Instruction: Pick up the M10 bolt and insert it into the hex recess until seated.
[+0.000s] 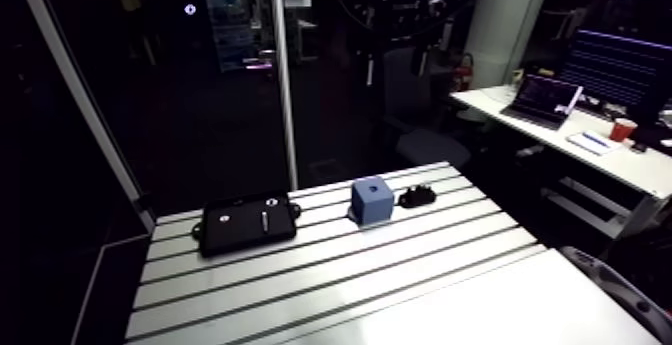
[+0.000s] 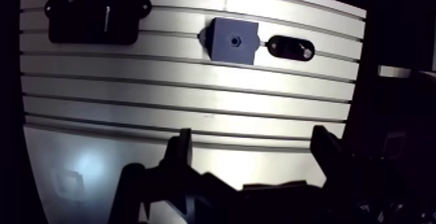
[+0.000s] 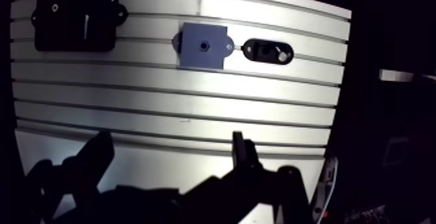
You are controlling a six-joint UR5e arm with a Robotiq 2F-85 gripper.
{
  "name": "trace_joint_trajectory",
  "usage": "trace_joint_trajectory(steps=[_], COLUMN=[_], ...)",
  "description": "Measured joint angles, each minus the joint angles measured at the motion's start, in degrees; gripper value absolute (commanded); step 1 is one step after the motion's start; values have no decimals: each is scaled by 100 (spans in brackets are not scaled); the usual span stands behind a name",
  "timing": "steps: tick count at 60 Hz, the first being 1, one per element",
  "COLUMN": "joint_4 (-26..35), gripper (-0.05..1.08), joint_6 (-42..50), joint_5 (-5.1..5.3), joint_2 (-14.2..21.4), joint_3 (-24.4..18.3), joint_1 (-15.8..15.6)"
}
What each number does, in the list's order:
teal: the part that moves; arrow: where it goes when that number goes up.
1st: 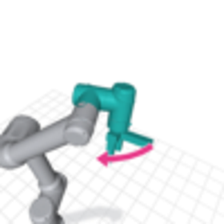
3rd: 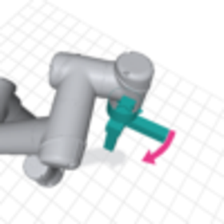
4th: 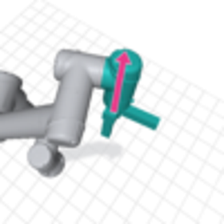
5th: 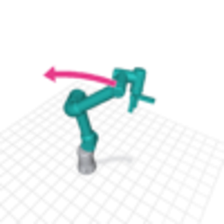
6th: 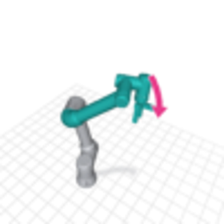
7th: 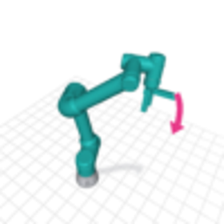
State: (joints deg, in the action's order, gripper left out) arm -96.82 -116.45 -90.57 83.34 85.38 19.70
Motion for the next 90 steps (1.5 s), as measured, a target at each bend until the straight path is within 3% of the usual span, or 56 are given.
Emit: trace_joint_trajectory(steps=[18, 36, 58, 75, 90], joint_4=[-465, -776, -1060, -1376, -1590], gripper=[1, 1, 1, 1, 1], joint_6=[-301, -275, 41, 230, 270], joint_5=[227, 293, 226, 45, 10], joint_2=[-313, -690, -1062, -1358, -1693], joint_3=[69, 82, 79, 68, 12], joint_1=[445, 709, 752, 755, 796])
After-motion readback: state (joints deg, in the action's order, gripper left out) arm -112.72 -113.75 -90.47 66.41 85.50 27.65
